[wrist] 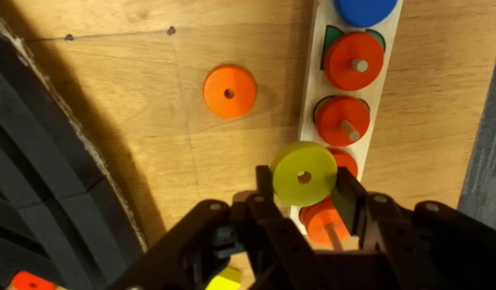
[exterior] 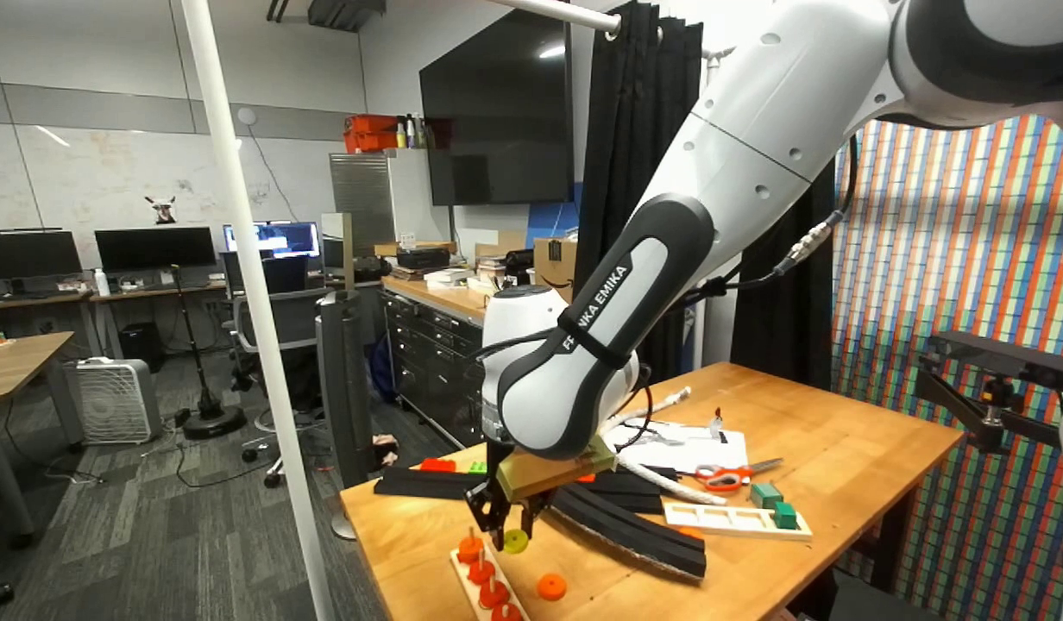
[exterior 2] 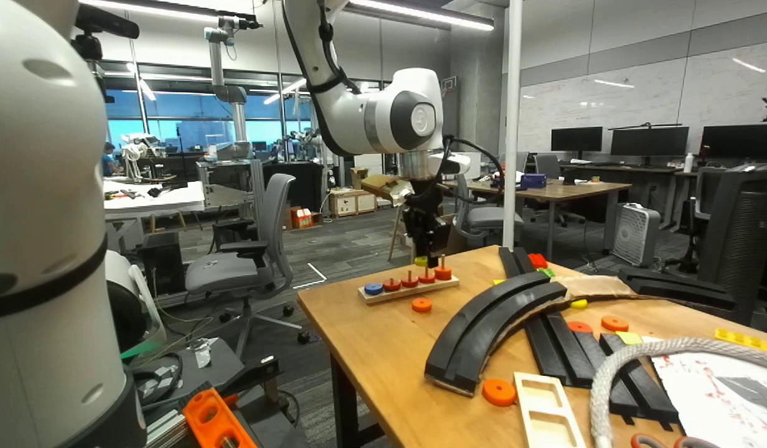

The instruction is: Remove the yellow ring from the wooden board

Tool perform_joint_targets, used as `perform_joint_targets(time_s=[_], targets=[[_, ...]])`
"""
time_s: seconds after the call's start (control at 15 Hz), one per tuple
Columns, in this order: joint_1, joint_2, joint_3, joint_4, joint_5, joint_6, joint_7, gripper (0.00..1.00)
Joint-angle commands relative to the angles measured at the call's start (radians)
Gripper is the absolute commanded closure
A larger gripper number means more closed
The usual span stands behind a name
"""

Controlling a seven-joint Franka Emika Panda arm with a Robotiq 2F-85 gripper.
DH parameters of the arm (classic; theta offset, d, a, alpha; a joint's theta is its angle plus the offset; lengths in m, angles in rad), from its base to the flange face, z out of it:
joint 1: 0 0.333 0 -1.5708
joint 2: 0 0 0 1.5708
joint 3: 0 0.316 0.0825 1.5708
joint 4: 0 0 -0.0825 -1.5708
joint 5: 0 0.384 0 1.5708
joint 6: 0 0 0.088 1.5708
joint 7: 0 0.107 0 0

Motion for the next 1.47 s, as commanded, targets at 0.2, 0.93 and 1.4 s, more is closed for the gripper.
perform_joint_targets(time_s=[0.2, 0.93, 1.4], targets=[[-0.069, 0.080, -0.020, 0.095, 0.018, -0.006, -0.022, 0.76], [-0.164, 0.280, 0.011, 0.290, 0.156, -0.042, -0.182, 0.77], [-0.156, 0.286, 0.006, 0.308, 0.156, -0.082, -0.175, 0.19]])
